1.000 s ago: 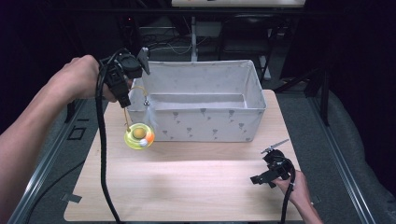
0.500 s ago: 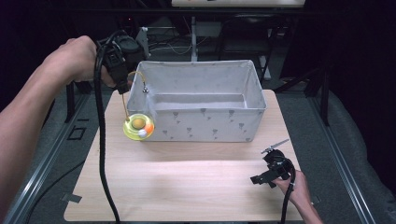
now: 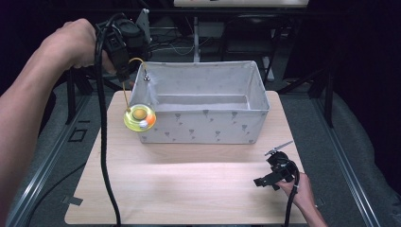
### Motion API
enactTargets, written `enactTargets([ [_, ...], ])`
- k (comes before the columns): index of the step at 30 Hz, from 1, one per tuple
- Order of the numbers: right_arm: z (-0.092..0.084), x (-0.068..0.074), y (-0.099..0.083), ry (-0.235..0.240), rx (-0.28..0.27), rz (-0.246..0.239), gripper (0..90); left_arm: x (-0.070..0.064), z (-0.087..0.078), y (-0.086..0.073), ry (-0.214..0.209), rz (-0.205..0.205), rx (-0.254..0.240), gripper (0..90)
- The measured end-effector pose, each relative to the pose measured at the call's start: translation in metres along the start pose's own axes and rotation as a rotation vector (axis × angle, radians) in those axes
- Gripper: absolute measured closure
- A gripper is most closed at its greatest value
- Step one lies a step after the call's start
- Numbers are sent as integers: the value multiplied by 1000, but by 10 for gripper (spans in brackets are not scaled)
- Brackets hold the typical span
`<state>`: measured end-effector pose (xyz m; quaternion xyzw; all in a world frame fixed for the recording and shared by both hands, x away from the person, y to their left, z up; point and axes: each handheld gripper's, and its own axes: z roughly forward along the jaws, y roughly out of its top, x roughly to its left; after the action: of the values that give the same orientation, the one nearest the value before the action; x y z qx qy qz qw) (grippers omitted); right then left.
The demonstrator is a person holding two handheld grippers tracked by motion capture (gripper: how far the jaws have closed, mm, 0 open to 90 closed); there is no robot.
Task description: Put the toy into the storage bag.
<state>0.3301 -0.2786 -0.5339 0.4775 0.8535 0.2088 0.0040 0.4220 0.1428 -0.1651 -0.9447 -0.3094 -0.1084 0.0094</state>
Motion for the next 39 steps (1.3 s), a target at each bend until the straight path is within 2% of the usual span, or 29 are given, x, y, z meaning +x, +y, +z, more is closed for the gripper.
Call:
enactTargets([
  [2,0,0,0,13,-2,1,23,2,-4,1,8,-3,-3,875],
  [9,1,1,0,14,-13,6,24,9,-15,6,23,-28,-11,875],
  [13,0,0,0,5,2,-3,23,14,-19,9,27,-36,-7,875],
  [23,0,0,0,2,3,-2,23,29,-34,21,52,-84,-12,875],
  [26,0,0,0,17,4,-6,23,30,-35,24,58,-91,-12,875],
  [34,0,0,1,18,3,-9,23,39,-37,37,68,-122,-26,875],
  [37,0,0,1,19,3,-8,24,43,-33,43,70,-129,-25,875],
  [38,0,0,1,6,9,-11,23,46,-31,47,78,-141,-38,875],
  [39,0,0,1,19,3,-6,23,47,-29,48,82,-143,-38,875],
])
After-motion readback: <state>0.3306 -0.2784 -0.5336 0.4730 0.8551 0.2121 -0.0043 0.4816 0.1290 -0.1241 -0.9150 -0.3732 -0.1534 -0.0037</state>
